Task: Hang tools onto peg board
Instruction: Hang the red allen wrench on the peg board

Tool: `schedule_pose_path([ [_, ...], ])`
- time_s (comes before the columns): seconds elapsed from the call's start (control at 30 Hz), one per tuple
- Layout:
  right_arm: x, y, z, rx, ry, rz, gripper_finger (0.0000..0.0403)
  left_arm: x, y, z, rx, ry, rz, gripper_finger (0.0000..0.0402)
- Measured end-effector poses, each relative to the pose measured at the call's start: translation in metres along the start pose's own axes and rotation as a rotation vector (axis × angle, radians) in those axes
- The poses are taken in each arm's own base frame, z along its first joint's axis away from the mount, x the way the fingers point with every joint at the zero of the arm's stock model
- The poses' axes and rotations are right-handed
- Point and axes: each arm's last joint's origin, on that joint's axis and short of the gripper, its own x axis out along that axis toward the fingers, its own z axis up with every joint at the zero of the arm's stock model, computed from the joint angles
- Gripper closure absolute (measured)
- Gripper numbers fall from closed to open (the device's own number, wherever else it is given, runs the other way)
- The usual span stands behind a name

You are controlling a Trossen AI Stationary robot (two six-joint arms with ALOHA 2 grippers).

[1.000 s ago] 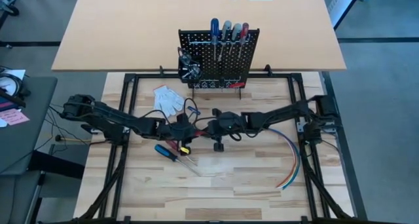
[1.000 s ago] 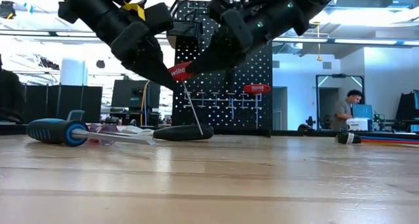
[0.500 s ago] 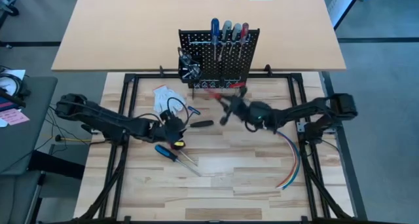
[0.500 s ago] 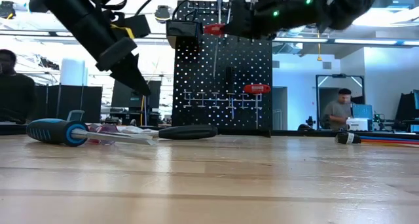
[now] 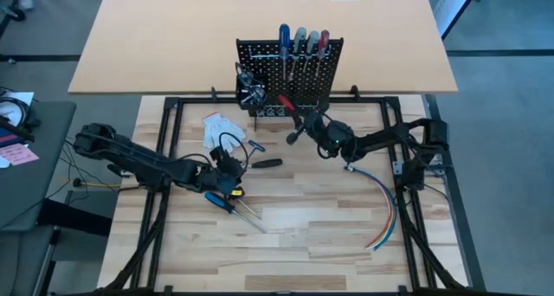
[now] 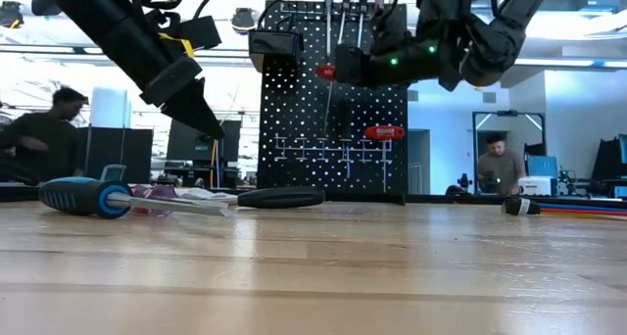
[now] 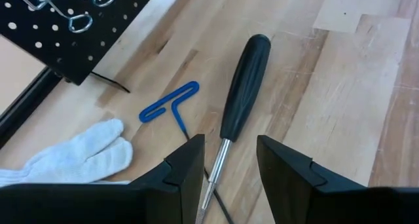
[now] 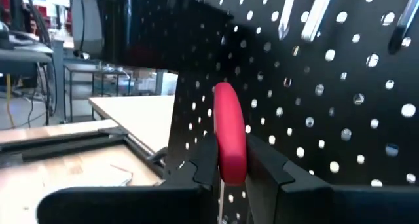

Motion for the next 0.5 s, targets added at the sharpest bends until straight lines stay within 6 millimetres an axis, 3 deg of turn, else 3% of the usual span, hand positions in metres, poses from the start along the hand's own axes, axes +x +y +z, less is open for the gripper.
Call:
schedule_pose_path([
  [0.5, 0.0087, 0.0003, -0.0031, -0.011, 0.081, 0.019, 0.0349, 0.0, -0.0003, 0.0007, -0.005, -0.006, -0.003, 0.0265],
])
